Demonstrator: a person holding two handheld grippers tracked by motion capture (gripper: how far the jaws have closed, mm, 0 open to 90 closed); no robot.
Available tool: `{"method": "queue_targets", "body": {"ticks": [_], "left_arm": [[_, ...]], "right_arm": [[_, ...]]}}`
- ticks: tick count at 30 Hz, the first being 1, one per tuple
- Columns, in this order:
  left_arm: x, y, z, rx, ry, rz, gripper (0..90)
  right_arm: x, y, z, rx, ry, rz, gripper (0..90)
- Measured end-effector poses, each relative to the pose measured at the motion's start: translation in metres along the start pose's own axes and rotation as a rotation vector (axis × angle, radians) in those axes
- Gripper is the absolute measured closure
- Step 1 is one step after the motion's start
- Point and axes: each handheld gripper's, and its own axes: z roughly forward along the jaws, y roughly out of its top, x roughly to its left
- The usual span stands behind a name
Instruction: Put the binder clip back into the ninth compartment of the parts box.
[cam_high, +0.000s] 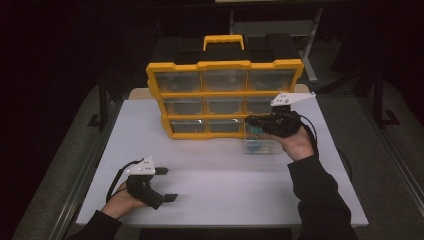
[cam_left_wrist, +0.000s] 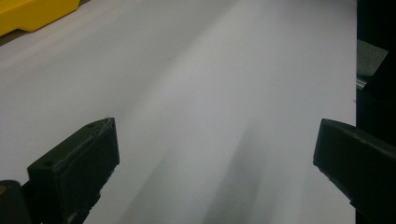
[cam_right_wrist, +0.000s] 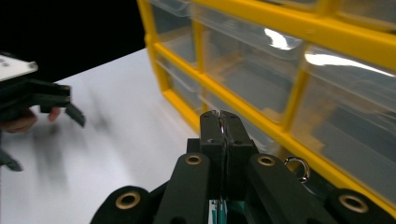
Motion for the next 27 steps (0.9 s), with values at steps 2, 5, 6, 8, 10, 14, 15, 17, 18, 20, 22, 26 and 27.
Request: {"method": "queue_targets", "body": {"ticks": [2,5,6,8,10,14,15,17,18,20,22,26,27], "left_arm": [[0.000,0.000,0.000,-0.002,0.000,-0.002,0.0],[0.000,0.000,0.000,-0.002,-0.001,-0.002,0.0],[0.000,0.000,0.000,0.000,-0.001,-0.001,0.0],[0.000,0.000,0.000,0.000,-0.001,-0.004,0.0],[0.000,0.000,0.000,-0.001,-0.001,-0.003,0.0],[0.000,0.000,0.000,0.000,-0.002,-0.003,0.0],[0.000,0.000,0.000,0.001,0.000,-0.004,0.0],[0.000,0.000,0.000,0.001,0.001,-0.002,0.0],[-0.001,0.000,0.000,0.002,0.002,-0.002,0.0],[0.000,0.000,0.000,0.002,0.002,0.000,0.0],[0.000,0.000,-0.001,0.000,0.001,-0.002,0.0],[0.000,-0.001,0.000,0.000,0.000,-0.003,0.0],[0.000,-0.001,-0.001,0.000,0.001,-0.003,0.0]], "right_arm": [[-0.004,-0.002,0.000,0.000,-0.017,0.010,87.5],[-0.013,-0.006,0.002,0.001,-0.044,0.018,87.5],[-0.015,-0.007,0.003,0.004,-0.051,0.024,87.5],[-0.019,-0.011,0.006,0.011,-0.053,0.032,87.4],[-0.023,-0.017,0.012,0.031,-0.053,0.037,87.3],[-0.028,-0.028,0.023,0.070,-0.071,0.051,71.4],[-0.028,-0.028,0.024,0.081,-0.072,0.056,69.1],[-0.028,-0.029,0.022,0.092,-0.068,0.051,65.9],[-0.027,-0.028,0.021,0.084,-0.070,0.052,65.1],[-0.026,-0.027,0.017,0.066,-0.066,0.055,63.2],[-0.025,-0.026,0.014,0.052,-0.062,0.054,61.1],[-0.022,-0.025,0.010,0.048,-0.051,0.057,56.2],[-0.021,-0.025,0.009,0.047,-0.049,0.061,54.7]]}}
